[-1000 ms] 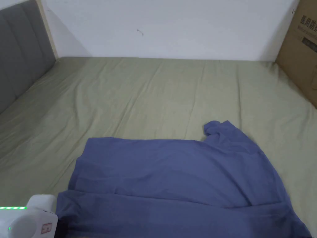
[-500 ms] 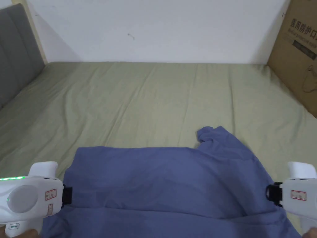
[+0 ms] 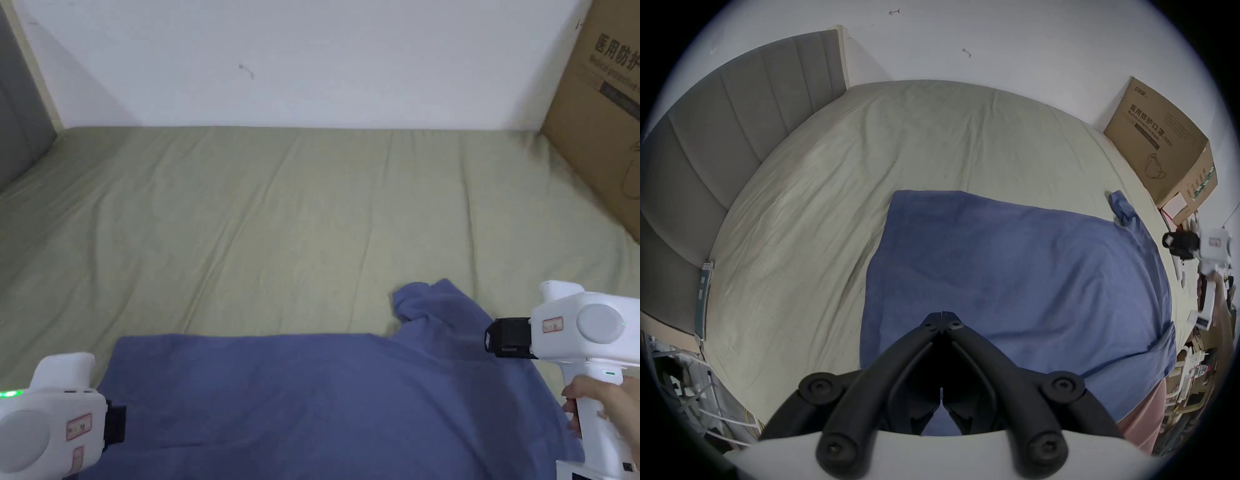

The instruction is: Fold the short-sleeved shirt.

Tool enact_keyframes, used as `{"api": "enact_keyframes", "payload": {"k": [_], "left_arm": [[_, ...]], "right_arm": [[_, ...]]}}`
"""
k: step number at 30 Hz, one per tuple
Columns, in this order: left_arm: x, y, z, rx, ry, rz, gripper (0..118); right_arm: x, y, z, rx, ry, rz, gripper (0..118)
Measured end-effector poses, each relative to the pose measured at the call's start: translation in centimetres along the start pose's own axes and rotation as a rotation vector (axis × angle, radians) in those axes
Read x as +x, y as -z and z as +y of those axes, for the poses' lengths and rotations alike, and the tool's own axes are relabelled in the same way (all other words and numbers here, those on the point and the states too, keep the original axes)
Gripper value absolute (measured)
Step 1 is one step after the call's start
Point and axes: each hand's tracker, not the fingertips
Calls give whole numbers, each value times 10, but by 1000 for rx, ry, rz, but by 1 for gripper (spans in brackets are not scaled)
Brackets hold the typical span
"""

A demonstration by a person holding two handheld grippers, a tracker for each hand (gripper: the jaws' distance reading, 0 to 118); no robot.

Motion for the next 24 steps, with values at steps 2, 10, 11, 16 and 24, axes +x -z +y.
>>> {"api": "enact_keyframes", "payload": {"k": [2, 10, 11, 16, 24], "left_arm": [[2, 8, -2, -19, 6, 6, 0], [-3, 21, -3, -75, -2, 28, 0], [-4, 21, -4, -77, 0, 32, 0], [-6, 24, -1, -75, -6, 40, 0], [-22, 39, 33, -41, -32, -2, 24]], "right_arm": [[0, 20, 8, -33, -26, -15, 93], [-2, 51, 3, -105, -29, -39, 79], [-5, 46, 3, -85, -41, -41, 61], [-6, 39, 10, -69, -35, 31, 2], [-7, 35, 14, -53, -72, -7, 2]]}}
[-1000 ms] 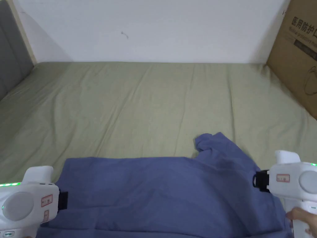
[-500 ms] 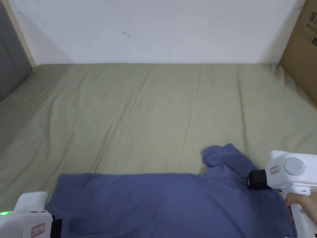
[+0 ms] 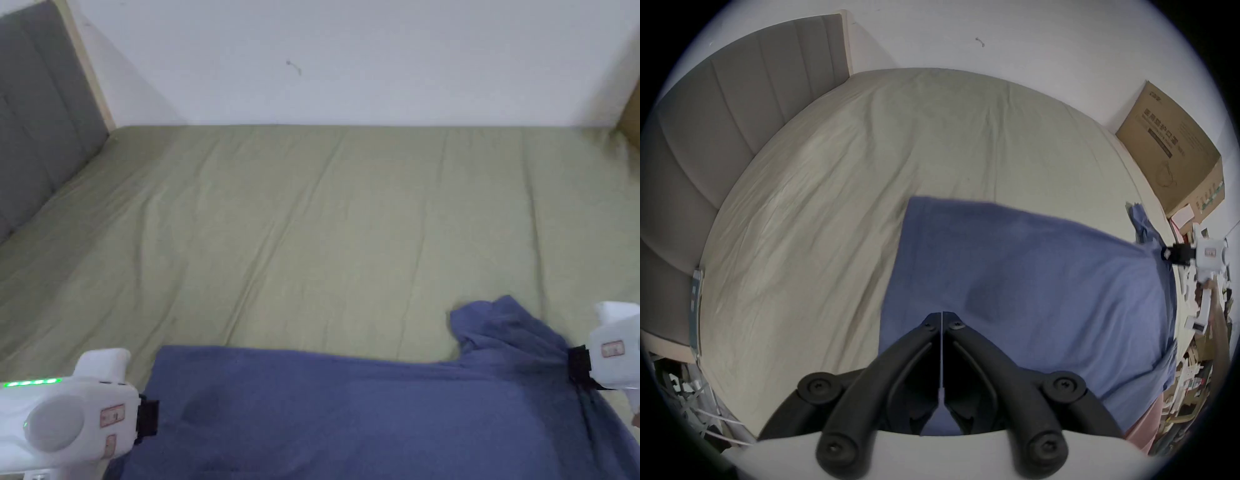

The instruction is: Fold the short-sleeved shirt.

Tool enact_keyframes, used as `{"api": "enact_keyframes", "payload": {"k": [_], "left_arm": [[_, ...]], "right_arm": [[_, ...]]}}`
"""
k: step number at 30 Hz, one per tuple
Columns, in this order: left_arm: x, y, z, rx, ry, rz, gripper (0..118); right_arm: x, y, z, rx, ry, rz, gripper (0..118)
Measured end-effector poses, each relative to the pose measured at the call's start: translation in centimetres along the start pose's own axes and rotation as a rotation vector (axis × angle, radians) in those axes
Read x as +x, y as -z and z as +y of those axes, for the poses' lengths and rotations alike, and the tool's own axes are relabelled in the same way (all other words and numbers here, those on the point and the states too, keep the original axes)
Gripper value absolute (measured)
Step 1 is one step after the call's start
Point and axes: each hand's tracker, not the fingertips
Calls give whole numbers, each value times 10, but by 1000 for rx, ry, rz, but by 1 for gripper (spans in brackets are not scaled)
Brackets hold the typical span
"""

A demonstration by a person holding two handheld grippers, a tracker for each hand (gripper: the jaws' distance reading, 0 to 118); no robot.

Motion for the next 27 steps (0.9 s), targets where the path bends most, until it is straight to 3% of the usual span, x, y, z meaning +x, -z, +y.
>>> {"api": "enact_keyframes", "payload": {"k": [1, 2, 3, 6, 11, 12, 13, 14, 15, 18, 20, 27], "left_arm": [[-2, 4, 9, 3, -14, -2, 65], [-3, 7, 20, 14, -31, -3, 97], [-4, 13, 28, 14, -39, -6, 97], [-4, 36, 53, 1, -76, -15, 118], [1, 80, 87, -8, -81, -1, 112], [1, 89, 89, -35, -90, 7, 104], [2, 99, 88, -89, -112, 14, 73], [5, 108, 83, -125, -79, 93, 63], [11, 101, 79, -55, 6, 68, 60], [14, 79, 82, -53, 46, 69, 3], [11, 68, 84, -45, -10, 22, 3], [18, -4, 66, 39, 86, 14, 3]], "right_arm": [[1, 0, 0, 1, 9, 1, 2], [1, 0, 0, 0, 14, 4, 2], [1, 1, -1, 1, 16, 6, 2], [0, 2, -2, -2, 14, 0, 2], [-3, 6, -1, -15, 6, -13, 2], [-4, 6, -1, -16, 5, -16, 2], [-5, 6, -1, -18, 5, -18, 2], [-6, 5, -1, -19, 3, -22, 2], [-7, 4, -1, -19, 4, -21, 2], [-7, -4, 0, -7, -3, -13, 2], [-7, -14, 1, 5, 3, -9, 2], [-3, -75, -16, 112, -11, 7, 2]]}}
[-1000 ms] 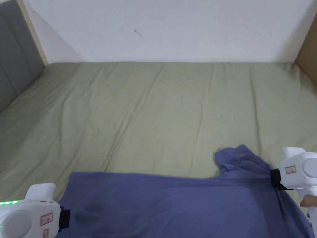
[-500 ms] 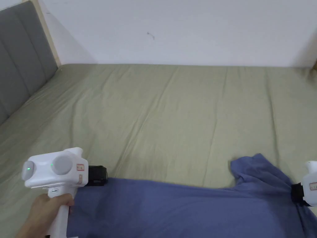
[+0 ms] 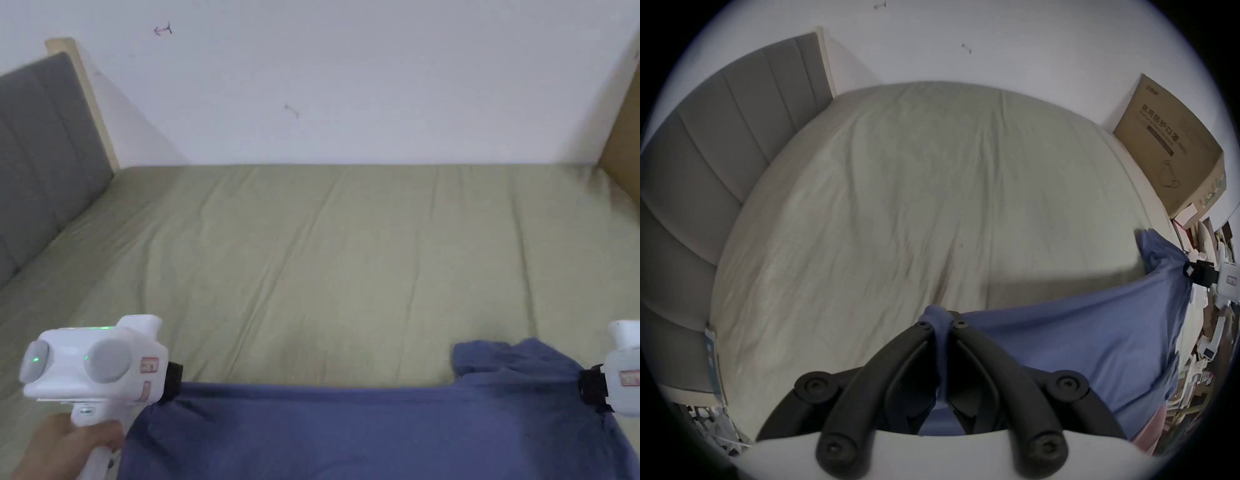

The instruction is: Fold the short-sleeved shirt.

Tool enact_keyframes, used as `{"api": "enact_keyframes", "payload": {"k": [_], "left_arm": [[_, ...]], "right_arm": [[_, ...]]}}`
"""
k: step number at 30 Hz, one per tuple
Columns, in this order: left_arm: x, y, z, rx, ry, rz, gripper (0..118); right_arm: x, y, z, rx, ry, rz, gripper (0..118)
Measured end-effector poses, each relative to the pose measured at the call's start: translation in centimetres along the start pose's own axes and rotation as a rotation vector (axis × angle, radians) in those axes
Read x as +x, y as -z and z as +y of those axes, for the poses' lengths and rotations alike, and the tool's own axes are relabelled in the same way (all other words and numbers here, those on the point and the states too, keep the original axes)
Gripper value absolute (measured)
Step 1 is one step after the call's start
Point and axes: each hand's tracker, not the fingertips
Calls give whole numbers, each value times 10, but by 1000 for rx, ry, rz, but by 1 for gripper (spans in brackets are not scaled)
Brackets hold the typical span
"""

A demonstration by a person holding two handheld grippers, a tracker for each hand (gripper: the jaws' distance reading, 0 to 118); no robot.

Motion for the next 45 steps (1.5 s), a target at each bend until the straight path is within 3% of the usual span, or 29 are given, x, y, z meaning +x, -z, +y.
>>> {"api": "enact_keyframes", "payload": {"k": [6, 11, 16, 21, 22, 23, 24, 25, 26, 30, 31, 32, 33, 34, 35, 37, 39, 43, 44, 45], "left_arm": [[-11, -77, -42, 96, -52, -35, 3], [-14, -122, -107, 106, -55, -44, 3], [-21, -130, -173, 20, -114, -57, 3], [-25, -119, -220, -34, -116, -64, 4], [-26, -117, -226, -45, -114, -82, 16], [-30, -113, -228, -45, -123, -74, 37], [-30, -114, -230, -46, -131, -47, 67], [-30, -114, -230, -55, -127, -8, 96], [-31, -117, -230, -50, -133, -9, 102], [-48, -131, -219, 41, -205, -84, 100], [-49, -136, -218, 70, -225, -126, 91], [-53, -139, -216, 95, -256, -174, 73], [-56, -141, -216, 115, -284, -227, 43], [-59, -143, -215, 126, -304, -246, 7], [-57, -142, -216, 125, -314, -253, 4], [-57, -139, -221, 122, -308, -204, 3], [-57, -135, -228, 108, -301, -194, 2], [-75, -128, -247, 90, -425, -275, 2], [-81, -127, -249, 89, -443, -278, 5], [-86, -126, -251, 93, -467, -283, 16]], "right_arm": [[10, -67, -36, 73, -28, 17, 2], [25, -122, -101, 103, 1, 64, 2], [28, -144, -182, 35, -20, 55, 2], [34, -124, -250, -83, -5, 38, 2], [33, -121, -259, -74, -10, 36, 7], [32, -120, -265, -71, -13, 27, 22], [31, -121, -267, -78, -20, 4, 51], [29, -122, -267, -94, -26, -31, 89], [30, -124, -266, -89, -17, -39, 93], [26, -151, -245, 23, 29, -24, 93], [23, -157, -236, 58, 41, -3, 90], [18, -164, -228, 100, 50, 31, 84], [12, -168, -221, 132, 53, 51, 72], [4, -172, -214, 164, 48, 71, 45], [-6, -172, -208, 190, 43, 84, 20], [-29, -168, -199, 194, 63, 125, 4], [-51, -159, -195, 187, 83, 152, 1], [-103, -141, -191, 171, 17, 207, 1], [-113, -139, -191, 170, 13, 211, 1], [-123, -138, -191, 169, 5, 219, 1]]}}
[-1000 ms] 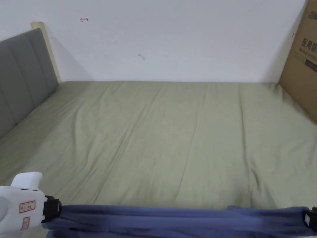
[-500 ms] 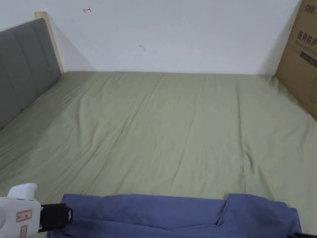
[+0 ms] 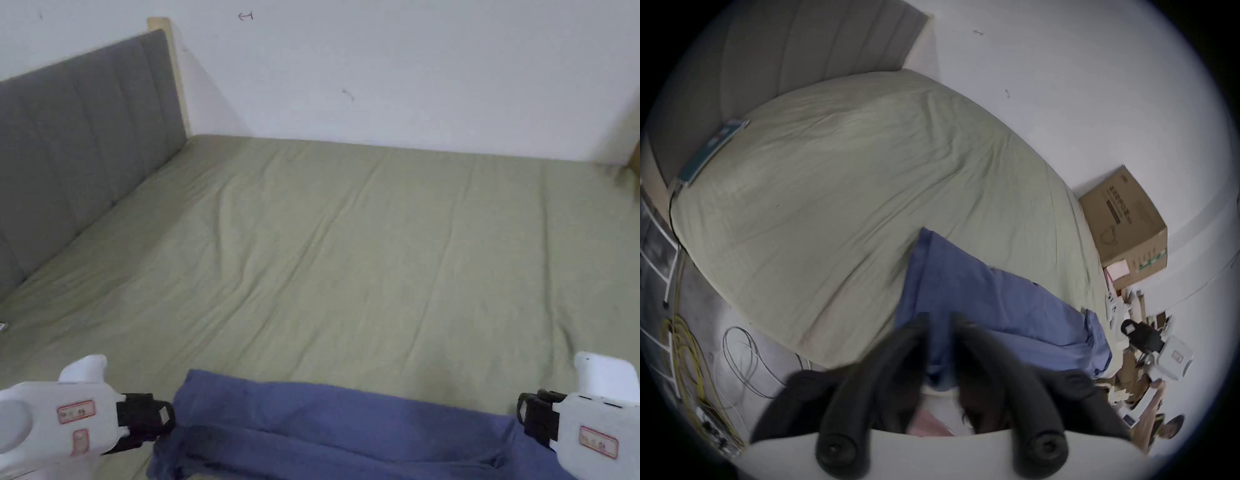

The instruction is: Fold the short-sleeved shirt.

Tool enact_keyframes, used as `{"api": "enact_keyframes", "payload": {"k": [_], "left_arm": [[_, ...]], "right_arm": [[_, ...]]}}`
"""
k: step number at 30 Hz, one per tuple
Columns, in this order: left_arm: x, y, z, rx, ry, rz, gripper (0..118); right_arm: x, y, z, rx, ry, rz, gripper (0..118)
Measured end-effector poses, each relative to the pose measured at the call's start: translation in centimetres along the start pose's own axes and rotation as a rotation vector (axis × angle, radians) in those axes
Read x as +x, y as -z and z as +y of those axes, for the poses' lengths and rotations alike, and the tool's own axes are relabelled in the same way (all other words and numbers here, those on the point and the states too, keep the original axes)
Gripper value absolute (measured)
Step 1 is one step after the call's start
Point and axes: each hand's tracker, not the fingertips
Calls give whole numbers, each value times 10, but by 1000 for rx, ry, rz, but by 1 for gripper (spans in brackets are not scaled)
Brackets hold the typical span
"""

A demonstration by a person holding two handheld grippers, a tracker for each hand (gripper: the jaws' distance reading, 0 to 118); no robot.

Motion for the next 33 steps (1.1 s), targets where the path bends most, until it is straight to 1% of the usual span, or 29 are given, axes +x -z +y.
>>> {"api": "enact_keyframes", "payload": {"k": [1, 2, 3, 4, 5, 6, 7, 8, 9, 11, 12, 13, 14, 15, 16, 17, 18, 19, 22, 25, 27, 29, 31, 33], "left_arm": [[-5, 0, 1, -4, -14, 2, 40], [-9, 2, 2, -12, -16, -6, 52], [-13, 2, 3, -14, -24, -17, 59], [-15, 4, 3, -23, -37, -21, 70], [-18, 8, 3, -30, -59, -31, 83], [-20, 12, 4, -42, -80, -49, 102], [-23, 19, 4, -61, -98, -58, 118], [-25, 26, 3, -71, -122, -85, 118], [-28, 28, 2, -68, -140, -108, 116], [-34, 44, 3, -110, -232, -185, 115], [-36, 49, 2, -128, -257, -219, 110], [-37, 55, 0, -135, -297, -264, 102], [-39, 61, -2, -136, -320, -270, 93], [-44, 68, -3, -125, -306, -241, 71], [-43, 66, -2, -105, -312, -192, 9], [-43, 64, 0, -102, -295, -158, 6], [-46, 67, 1, -112, -307, -171, 6], [-50, 70, -3, -141, -370, -197, 6], [-38, 68, 0, -121, -337, -171, 6], [-11, 60, 6, -86, -221, -104, 6], [14, 49, 12, -59, -130, -106, 6], [51, 39, 21, -38, 4, -128, 6], [92, 26, 23, -16, 143, -101, 6], [136, 23, 21, 3, 286, -109, 6]], "right_arm": [[-8, 4, 0, -8, -10, 18, 1], [-14, 7, 1, -15, -13, 30, 1], [-20, 10, 1, -18, -15, 39, 0], [-25, 12, 0, -28, -24, 54, 1], [-30, 15, 0, -38, -36, 63, 1], [-34, 16, -1, -43, -44, 62, 1], [-38, 19, -2, -53, -59, 62, 1], [-40, 21, -4, -61, -76, 61, 1], [-42, 22, -5, -66, -85, 58, 1], [-43, 25, -8, -85, -90, 56, 1], [-42, 26, -8, -91, -87, 55, 1], [-41, 28, -10, -99, -80, 52, 1], [-39, 30, -11, -110, -71, 51, 1], [-37, 31, -12, -120, -62, 49, 1], [-35, 32, -13, -127, -54, 43, 1], [-32, 32, -15, -134, -49, 40, 1], [-30, 33, -16, -139, -41, 39, 1], [-27, 34, -16, -146, -31, 36, 1], [-21, 34, -18, -154, -17, 32, 1], [-14, 32, -20, -156, -5, 30, 1], [-9, 30, -20, -153, 1, 29, 1], [-3, 26, -20, -146, 15, 22, 1], [5, 23, -21, -141, 36, 20, 1], [13, 19, -22, -131, 64, 19, 1]]}}
